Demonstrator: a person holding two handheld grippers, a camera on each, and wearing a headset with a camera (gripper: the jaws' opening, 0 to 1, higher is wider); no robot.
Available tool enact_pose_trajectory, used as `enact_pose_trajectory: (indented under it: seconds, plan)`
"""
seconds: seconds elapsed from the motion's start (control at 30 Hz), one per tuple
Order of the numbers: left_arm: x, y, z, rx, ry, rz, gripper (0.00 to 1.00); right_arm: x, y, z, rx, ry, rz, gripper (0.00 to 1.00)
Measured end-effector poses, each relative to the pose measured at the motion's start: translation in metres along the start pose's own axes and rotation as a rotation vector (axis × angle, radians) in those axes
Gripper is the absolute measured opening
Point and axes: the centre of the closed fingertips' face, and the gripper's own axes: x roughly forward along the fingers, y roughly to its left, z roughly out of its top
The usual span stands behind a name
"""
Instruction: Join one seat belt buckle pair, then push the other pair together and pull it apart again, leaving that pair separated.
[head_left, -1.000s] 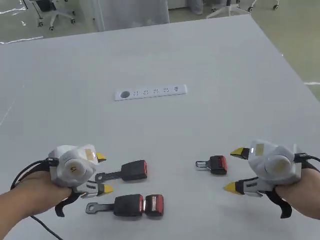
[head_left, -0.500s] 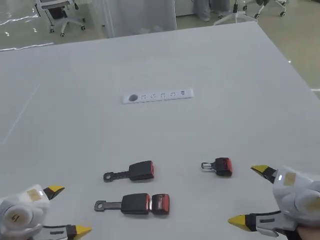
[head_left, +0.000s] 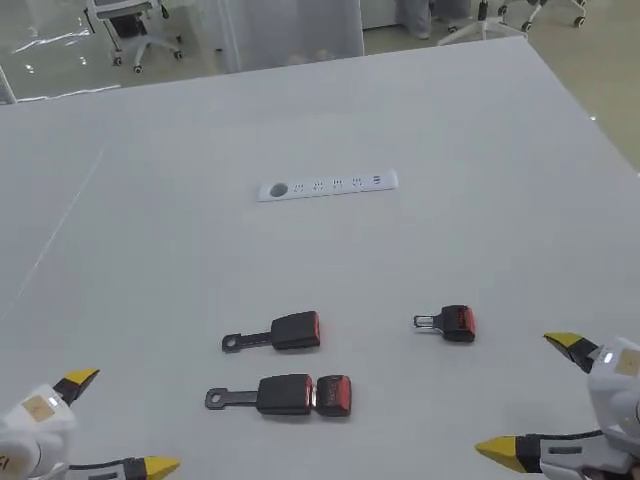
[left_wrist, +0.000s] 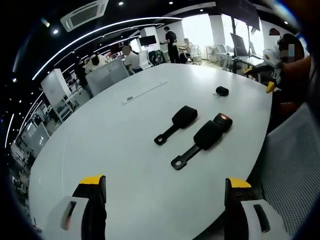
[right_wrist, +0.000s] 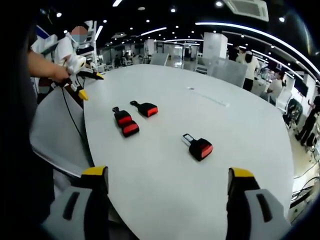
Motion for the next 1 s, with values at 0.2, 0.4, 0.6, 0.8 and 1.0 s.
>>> enact_pose_trajectory:
  seconds: [0.2,0.4,0.6,0.8,1.0]
  plan:
    - [-0.002,-0.007,-0.005,0.012,0.013,-0.002,1.0,0.004,0.001,-0.003,0.012,-0.014,-0.023,1.0]
    - [0.0,-0.012,-0.013,0.019,0.053,-0.02,1.0,0.002,0.005,-0.008,0.071,-0.023,-0.027,1.0]
    - [0.001,-0.01,-0.012,0.024,0.054,-0.018,1.0,-0.003,0.004,-0.003,0.053,-0.028,-0.033,0.99]
    - [0.001,-0.007,-0.005,0.027,0.059,-0.007,1.0,-0.01,-0.004,0.003,0.048,-0.043,-0.032,0.99]
    - [0.0,-0.01,-0.003,0.029,0.087,0.008,1.0,-0.013,-0.007,0.007,-0.031,-0.042,-0.018,0.99]
